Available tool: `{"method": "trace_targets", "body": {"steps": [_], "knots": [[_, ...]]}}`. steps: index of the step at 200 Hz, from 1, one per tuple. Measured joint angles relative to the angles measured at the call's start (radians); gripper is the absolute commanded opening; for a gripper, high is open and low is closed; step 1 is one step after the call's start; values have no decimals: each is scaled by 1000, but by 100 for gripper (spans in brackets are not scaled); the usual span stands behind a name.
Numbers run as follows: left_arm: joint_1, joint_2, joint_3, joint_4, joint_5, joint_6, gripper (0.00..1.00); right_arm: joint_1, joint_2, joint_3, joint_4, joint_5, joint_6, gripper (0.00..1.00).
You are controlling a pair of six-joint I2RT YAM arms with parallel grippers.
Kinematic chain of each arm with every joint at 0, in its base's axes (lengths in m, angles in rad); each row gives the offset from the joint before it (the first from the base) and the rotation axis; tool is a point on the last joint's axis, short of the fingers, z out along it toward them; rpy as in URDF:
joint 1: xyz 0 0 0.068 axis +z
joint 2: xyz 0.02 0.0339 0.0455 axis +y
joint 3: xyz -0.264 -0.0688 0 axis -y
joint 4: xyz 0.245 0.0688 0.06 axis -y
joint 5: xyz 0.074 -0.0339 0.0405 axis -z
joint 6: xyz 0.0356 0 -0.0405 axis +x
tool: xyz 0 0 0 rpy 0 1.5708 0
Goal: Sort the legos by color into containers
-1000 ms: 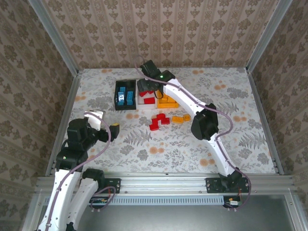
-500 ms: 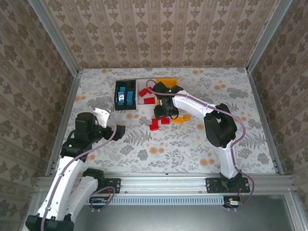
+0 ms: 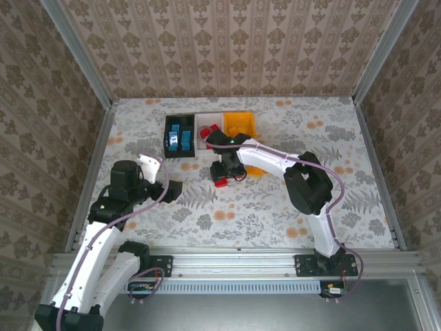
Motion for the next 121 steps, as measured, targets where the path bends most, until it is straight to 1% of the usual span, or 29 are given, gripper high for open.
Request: {"method": "trace_targets", "body": {"steps": [50, 121], "knots": [[0, 0, 0, 0, -1, 0, 100, 14, 36, 23, 1, -3, 13, 63], [0, 0, 0, 0, -1, 0, 100, 29, 90, 35, 2, -22, 26, 57]]}}
